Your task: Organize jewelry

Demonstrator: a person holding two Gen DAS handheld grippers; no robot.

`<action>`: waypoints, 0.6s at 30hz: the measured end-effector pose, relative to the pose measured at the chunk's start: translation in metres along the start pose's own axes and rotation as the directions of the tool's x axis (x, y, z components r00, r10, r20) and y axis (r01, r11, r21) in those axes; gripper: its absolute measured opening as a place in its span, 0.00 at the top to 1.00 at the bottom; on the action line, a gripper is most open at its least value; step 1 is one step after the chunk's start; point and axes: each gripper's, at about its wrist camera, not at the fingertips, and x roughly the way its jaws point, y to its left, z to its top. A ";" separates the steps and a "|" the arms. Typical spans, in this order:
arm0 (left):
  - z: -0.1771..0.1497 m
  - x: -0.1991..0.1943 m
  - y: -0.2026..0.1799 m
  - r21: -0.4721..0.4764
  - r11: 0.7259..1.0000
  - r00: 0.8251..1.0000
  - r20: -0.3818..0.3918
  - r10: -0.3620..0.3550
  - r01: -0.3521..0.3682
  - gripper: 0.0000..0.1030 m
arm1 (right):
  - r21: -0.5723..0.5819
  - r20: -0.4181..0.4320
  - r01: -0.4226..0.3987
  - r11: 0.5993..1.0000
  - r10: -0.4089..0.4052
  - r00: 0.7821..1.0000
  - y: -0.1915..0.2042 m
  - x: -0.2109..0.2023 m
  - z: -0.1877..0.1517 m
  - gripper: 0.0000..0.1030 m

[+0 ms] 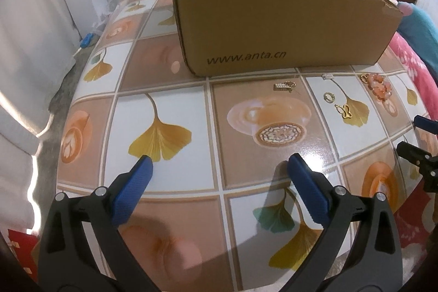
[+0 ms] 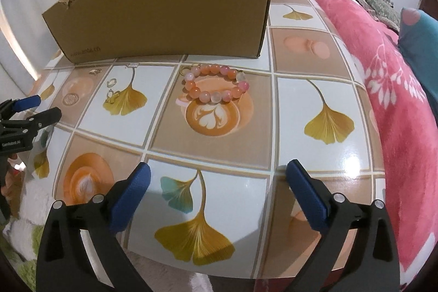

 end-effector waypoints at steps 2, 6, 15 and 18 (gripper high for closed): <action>0.002 0.000 0.000 -0.003 1.000 1.000 -0.021 -0.002 0.002 0.07 | 0.007 0.014 0.004 1.000 -0.004 1.000 0.000 -0.001 -0.002 0.06; 0.005 0.003 0.001 -0.010 1.000 0.999 -0.035 0.003 -0.003 0.07 | 0.016 0.044 0.007 1.000 -0.008 0.999 0.000 -0.001 -0.005 0.06; 0.003 0.003 0.002 -0.008 1.000 0.999 -0.032 0.002 -0.002 0.07 | 0.029 0.026 -0.044 0.999 0.043 0.999 -0.004 -0.012 0.004 0.07; 0.003 0.002 0.001 -0.009 1.000 1.000 -0.024 0.002 -0.002 0.07 | 0.045 0.088 -0.123 0.991 0.118 0.989 -0.001 -0.026 0.012 0.07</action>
